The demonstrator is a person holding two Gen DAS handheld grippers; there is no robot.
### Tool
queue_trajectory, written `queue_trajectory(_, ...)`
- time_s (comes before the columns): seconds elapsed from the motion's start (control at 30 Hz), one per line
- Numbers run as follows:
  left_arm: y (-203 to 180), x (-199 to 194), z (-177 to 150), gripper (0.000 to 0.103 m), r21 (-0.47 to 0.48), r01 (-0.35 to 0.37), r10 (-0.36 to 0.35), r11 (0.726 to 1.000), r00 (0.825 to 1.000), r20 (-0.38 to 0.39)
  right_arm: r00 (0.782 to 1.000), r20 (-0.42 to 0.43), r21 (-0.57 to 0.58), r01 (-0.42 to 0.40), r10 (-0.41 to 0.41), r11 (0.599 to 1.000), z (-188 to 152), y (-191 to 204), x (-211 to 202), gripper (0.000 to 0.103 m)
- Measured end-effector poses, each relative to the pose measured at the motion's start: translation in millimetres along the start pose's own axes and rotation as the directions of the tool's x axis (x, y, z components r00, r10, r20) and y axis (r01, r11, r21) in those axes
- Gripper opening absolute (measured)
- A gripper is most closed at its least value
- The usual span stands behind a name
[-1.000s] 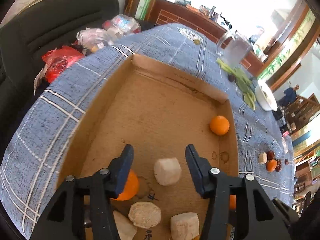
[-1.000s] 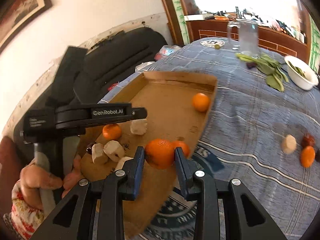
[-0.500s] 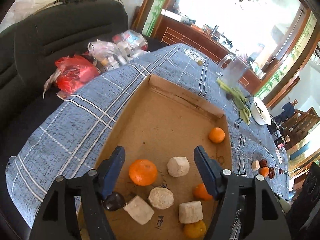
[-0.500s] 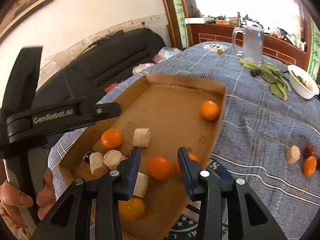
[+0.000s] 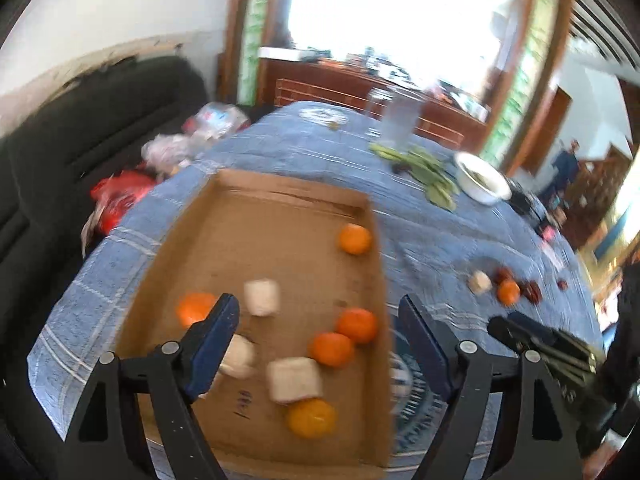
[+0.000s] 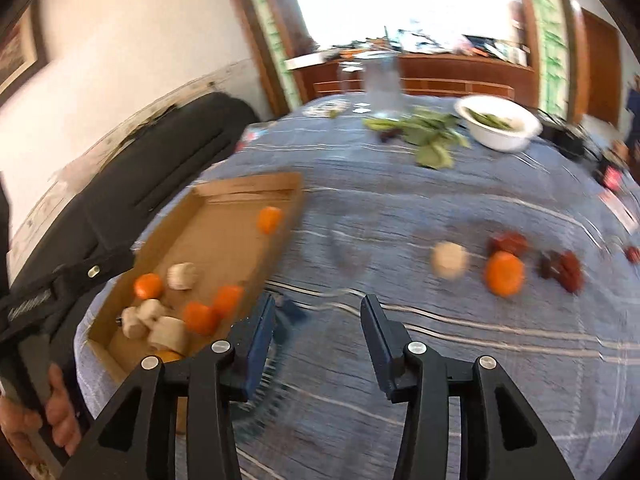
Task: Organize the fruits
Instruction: 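Release the cylinder into the tray with the left gripper while the right releases the orange there, then move both grippers toward the last wooden cylinder and the last orange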
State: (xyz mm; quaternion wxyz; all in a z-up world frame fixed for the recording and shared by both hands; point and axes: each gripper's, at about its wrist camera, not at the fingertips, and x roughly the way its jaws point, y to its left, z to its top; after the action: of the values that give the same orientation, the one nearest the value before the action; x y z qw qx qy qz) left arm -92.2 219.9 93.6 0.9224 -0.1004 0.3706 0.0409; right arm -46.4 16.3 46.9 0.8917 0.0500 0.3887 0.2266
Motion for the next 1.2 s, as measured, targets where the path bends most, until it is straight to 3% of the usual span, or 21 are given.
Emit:
queue_trajectory(0.17,-61,17,-21,0.083,0.101,0.076,-0.068,0.992,0.994,-0.085,0.999,-0.004,0.091,0.047,-0.047,0.995,-10,-44,-12,0.049)
queue_trajectory(0.5,-134,39,-45,0.083,0.231,0.084,-0.052,0.969,0.988,-0.143,0.988,0.017,0.176,0.151,-0.156,0.973,-30,-117,-45,0.048)
queue_trajectory(0.77,-150,51,-49,0.083,0.261,0.057,-0.014,0.964,0.986,-0.164,0.989,0.013,0.241,0.142,-0.15,0.96,-43,-147,-48,0.049)
queue_trajectory(1.2,-157,77,-53,0.083,0.257,0.064,-0.006,0.964,0.975,-0.22,0.993,-0.016,0.264,0.121,-0.121,0.957,-48,-154,-38,0.049)
